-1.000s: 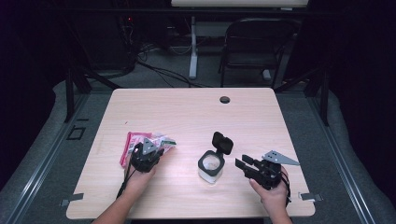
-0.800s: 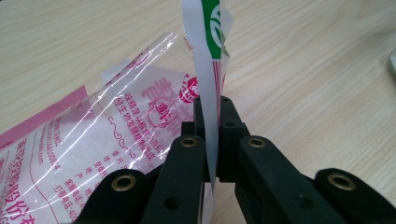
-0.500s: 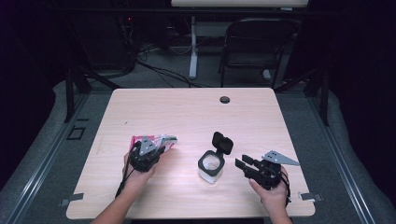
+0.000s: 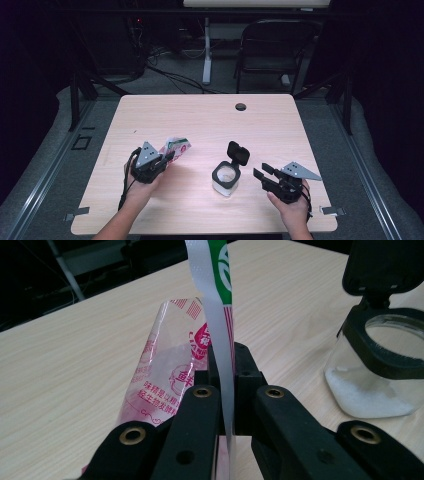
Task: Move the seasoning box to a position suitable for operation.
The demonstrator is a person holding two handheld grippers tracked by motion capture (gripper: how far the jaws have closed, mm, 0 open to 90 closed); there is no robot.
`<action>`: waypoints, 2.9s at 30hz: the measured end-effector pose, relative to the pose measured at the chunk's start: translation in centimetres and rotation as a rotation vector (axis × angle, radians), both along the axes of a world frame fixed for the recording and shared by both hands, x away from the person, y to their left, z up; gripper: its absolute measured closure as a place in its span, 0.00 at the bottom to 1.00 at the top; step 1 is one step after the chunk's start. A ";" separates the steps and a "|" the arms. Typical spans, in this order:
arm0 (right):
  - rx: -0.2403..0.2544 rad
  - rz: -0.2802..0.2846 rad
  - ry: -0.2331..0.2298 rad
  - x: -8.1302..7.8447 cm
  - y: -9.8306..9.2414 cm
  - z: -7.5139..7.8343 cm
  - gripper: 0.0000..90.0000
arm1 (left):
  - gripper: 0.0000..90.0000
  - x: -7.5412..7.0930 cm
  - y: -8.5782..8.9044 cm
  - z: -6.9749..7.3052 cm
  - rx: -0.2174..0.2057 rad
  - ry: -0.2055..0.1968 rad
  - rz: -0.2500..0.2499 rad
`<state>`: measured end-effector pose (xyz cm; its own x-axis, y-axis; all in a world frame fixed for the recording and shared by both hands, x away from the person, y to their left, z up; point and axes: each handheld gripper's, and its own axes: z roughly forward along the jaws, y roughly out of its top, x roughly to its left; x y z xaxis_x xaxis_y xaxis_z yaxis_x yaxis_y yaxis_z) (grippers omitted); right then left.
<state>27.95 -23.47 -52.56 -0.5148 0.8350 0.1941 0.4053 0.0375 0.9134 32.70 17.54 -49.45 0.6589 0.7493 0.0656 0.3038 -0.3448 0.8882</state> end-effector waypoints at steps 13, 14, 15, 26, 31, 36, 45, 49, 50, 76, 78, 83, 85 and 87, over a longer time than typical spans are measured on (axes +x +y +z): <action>0.006 0.012 -0.009 -0.3 0.1 0.2 0.60 | 1.00 -0.5 -1.4 1.4 -0.022 -0.006 -0.070; 0.003 0.013 -0.011 -0.4 0.1 0.2 0.60 | 1.00 -0.6 -1.5 1.5 -0.019 -0.005 -0.077; 0.007 0.014 -0.014 -0.4 0.1 0.3 0.60 | 1.00 -0.7 -1.7 1.5 -0.019 -0.004 -0.085; -0.007 0.083 -0.059 -1.0 0.3 1.1 0.70 | 1.00 -1.7 -3.2 0.9 -0.033 0.032 -0.170; -0.036 0.133 -0.104 -1.6 1.5 2.1 0.73 | 1.00 -2.4 -3.8 -0.1 -0.006 0.045 -0.205; -0.048 0.200 -0.120 -1.5 3.8 3.2 0.71 | 1.00 -3.0 -3.7 -1.0 -0.011 0.057 -0.220; -0.029 0.353 -0.087 1.0 7.9 3.7 0.63 | 1.00 -4.2 -3.5 -1.5 0.010 0.065 -0.239; -0.026 0.411 -0.075 2.3 9.8 3.5 0.61 | 1.00 -4.7 -2.9 -1.5 0.012 0.062 -0.236; -0.018 0.424 -0.074 2.6 10.2 3.5 0.60 | 1.00 -4.7 -2.8 -1.6 0.008 0.064 -0.236; -0.067 0.654 -0.049 4.4 16.8 2.2 0.59 | 1.00 -6.8 1.3 -1.5 -0.028 0.048 -0.179; -0.086 0.668 -0.042 4.3 16.9 2.1 0.61 | 1.00 -6.7 1.5 -1.4 -0.043 0.051 -0.174; -0.097 0.674 -0.022 4.2 16.8 2.0 0.67 | 1.00 -6.5 1.5 -1.4 -0.053 0.051 -0.169; -0.103 0.665 -0.012 4.2 16.7 1.9 0.70 | 1.00 -6.4 1.4 -1.3 -0.050 0.048 -0.174; -0.119 0.661 0.000 4.3 16.5 1.8 0.73 | 1.00 -6.3 1.2 -1.2 -0.049 0.047 -0.174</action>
